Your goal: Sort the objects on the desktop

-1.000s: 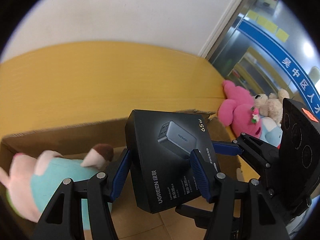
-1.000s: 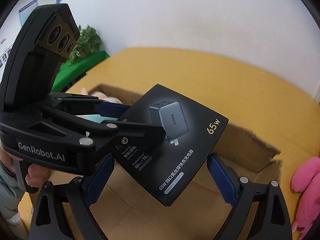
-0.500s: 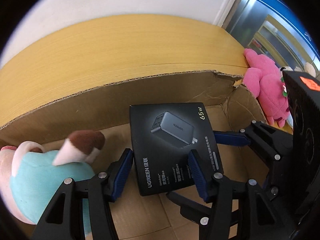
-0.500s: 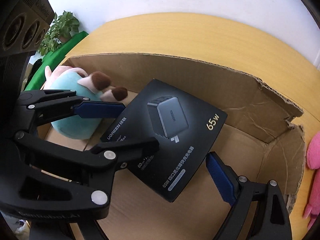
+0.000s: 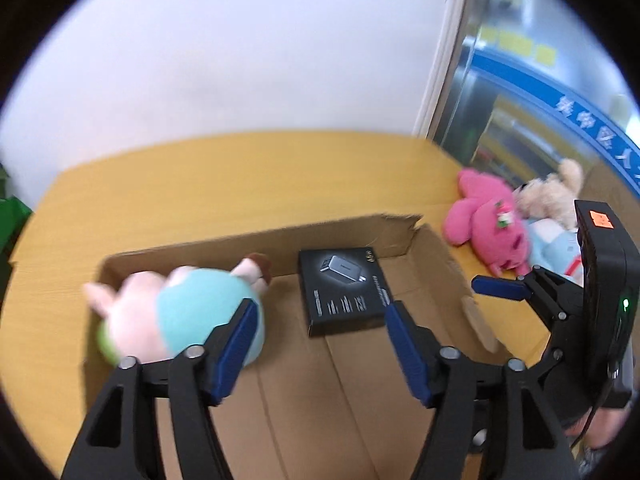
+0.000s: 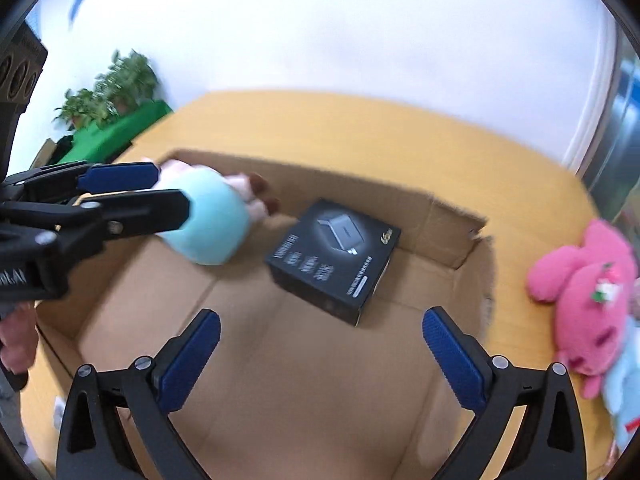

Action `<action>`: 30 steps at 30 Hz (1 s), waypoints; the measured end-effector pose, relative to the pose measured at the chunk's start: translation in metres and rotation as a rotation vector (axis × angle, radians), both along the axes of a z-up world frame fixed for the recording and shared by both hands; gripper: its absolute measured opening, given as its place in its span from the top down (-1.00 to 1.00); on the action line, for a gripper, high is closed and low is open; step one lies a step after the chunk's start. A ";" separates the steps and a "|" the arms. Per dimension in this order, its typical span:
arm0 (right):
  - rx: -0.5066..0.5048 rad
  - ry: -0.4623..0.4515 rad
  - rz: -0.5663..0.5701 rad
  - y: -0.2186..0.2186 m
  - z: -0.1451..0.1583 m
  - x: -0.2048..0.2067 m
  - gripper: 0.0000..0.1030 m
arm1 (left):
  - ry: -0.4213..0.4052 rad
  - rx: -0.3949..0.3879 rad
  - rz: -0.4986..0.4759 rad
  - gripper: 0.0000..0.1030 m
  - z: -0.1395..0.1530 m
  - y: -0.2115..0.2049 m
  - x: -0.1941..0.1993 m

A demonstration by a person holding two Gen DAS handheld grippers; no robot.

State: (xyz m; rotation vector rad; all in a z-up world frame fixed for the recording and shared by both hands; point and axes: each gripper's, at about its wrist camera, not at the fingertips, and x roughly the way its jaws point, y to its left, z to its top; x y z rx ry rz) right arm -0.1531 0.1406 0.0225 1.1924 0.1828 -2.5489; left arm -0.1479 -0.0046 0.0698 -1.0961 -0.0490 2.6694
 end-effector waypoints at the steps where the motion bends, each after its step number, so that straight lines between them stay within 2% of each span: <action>1: -0.003 0.033 0.008 -0.002 0.009 0.017 -0.99 | 0.037 -0.003 0.006 -0.59 0.009 -0.006 0.021; 5: -0.028 0.103 0.012 -0.004 0.033 0.075 -1.00 | 0.138 -0.027 0.041 -0.59 0.029 -0.015 0.077; 11: -0.031 0.134 0.002 0.002 0.032 0.139 -1.00 | 0.175 -0.023 0.108 -0.59 0.033 -0.034 0.140; 16: -0.111 0.091 -0.022 0.011 0.021 0.169 -1.00 | 0.150 -0.057 0.122 -0.59 0.022 -0.046 0.177; 23: -0.139 0.048 -0.051 0.016 0.002 0.195 -1.00 | 0.073 -0.010 0.140 -0.59 -0.011 -0.056 0.207; 30: -0.149 0.049 0.001 0.004 -0.003 0.221 -0.99 | 0.032 0.028 0.133 -0.59 -0.034 -0.050 0.224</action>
